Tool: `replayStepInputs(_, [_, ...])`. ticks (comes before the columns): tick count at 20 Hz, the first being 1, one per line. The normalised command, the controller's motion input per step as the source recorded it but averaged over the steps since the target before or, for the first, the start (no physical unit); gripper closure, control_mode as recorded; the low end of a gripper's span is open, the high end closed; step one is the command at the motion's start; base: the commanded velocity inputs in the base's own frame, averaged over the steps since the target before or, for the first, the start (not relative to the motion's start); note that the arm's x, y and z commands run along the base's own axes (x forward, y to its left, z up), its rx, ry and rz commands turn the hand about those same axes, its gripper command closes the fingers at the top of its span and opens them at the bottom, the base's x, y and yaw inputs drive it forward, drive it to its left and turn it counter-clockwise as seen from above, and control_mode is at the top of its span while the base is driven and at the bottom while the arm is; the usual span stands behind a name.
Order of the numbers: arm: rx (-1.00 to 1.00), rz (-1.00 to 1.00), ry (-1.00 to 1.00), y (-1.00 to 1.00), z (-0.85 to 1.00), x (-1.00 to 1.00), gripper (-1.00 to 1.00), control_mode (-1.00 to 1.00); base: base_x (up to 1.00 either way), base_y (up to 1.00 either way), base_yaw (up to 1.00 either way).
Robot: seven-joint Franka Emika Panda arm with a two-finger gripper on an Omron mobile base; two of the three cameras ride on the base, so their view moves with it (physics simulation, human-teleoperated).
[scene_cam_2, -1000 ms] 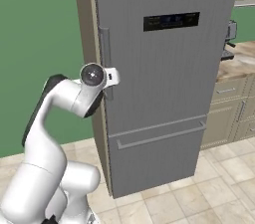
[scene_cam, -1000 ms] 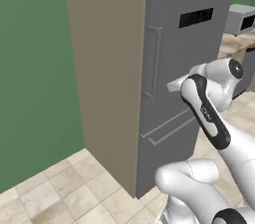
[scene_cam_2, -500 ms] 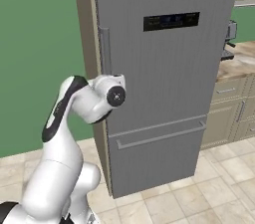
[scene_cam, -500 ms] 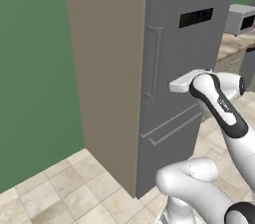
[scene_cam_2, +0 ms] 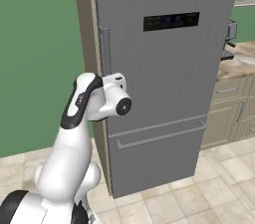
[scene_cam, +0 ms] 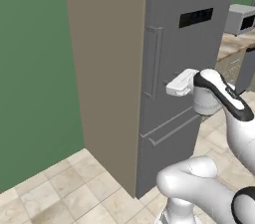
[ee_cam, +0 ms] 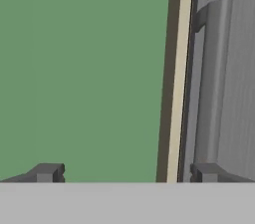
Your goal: Open the fridge, grab two sodas, and place both sodas inside the bowl with ice on the dining counter.
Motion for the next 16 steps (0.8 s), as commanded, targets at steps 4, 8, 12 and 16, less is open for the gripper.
replayStepInputs(4, [0.02, 0.05, -0.03, 0.0, 0.0, 0.39, -1.0, -1.0, 0.0, 0.0, 0.0])
replayStepInputs(8, [0.01, 0.0, 0.0, 0.01, 0.0, 0.42, -1.0, -1.0, 0.0, 0.0, 0.0])
replayStepInputs(12, [0.0, 0.0, 0.01, 0.0, 0.01, 0.34, -1.0, -1.0, 0.0, 0.0, 0.0])
replayStepInputs(16, [0.0, 0.0, 0.04, 0.0, 0.01, 0.31, -1.0, -1.0, 0.0, 0.0, 0.0])
